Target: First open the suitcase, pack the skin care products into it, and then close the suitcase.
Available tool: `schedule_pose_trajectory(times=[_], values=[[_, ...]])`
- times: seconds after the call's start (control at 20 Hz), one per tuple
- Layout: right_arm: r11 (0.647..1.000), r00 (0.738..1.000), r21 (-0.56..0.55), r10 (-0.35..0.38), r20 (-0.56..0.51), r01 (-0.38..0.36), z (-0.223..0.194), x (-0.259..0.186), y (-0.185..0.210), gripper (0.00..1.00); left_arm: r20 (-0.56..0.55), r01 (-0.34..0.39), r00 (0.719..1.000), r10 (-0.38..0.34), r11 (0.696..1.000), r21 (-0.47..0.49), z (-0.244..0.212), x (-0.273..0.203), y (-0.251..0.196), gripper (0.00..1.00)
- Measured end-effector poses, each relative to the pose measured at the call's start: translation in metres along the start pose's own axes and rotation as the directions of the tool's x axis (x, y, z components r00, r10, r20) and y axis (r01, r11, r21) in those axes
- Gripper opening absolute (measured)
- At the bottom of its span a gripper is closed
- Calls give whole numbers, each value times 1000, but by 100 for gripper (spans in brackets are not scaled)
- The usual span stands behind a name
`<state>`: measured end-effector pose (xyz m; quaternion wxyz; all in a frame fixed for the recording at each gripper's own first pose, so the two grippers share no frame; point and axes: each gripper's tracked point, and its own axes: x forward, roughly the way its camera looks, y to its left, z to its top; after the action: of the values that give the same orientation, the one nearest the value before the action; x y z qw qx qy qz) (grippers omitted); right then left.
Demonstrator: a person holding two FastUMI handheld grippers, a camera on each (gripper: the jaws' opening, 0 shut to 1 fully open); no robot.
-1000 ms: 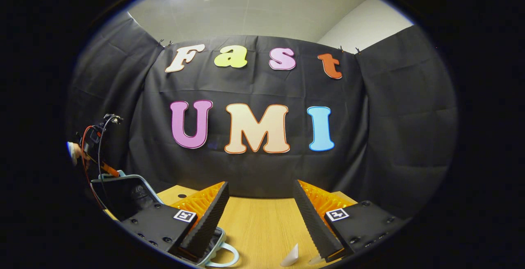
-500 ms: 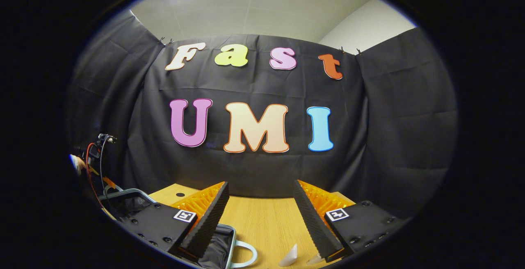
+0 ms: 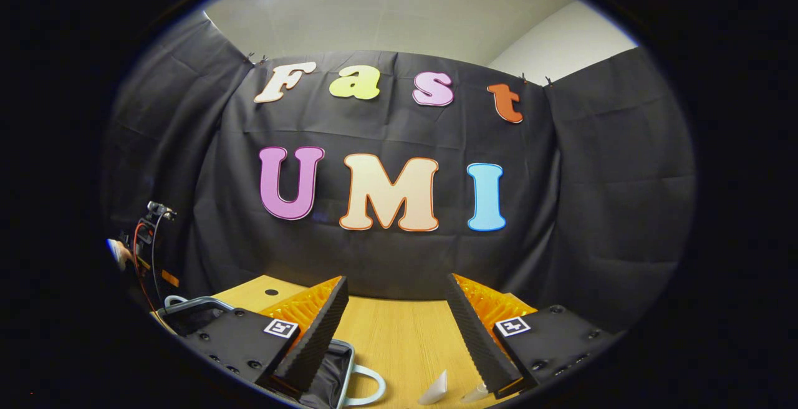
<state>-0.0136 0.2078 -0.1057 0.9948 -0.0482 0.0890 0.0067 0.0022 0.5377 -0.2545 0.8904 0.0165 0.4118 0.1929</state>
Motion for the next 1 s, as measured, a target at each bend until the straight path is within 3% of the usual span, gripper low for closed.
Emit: schedule_pose_trajectory(times=[0.05,0.2,0.4,0.7,1.0], values=[[1000,1000,-1,-3,-2,3,0,0,-4,98,52,-10,999,9,1000,8,14,-10,-3,98],[999,1000,-5,-31,3,31,1,-1,-25,98,237,32,971,-30,999,-4,54,-42,-42,95],[998,998,3,-64,18,64,2,0,-62,98,404,132,907,-121,991,2,82,-99,-113,95],[998,999,37,-53,11,53,-6,7,-116,98,466,261,850,-247,965,34,87,-172,-225,95],[999,1000,52,-4,9,3,-11,13,-158,98,427,359,827,-366,928,101,57,-214,-334,95]])
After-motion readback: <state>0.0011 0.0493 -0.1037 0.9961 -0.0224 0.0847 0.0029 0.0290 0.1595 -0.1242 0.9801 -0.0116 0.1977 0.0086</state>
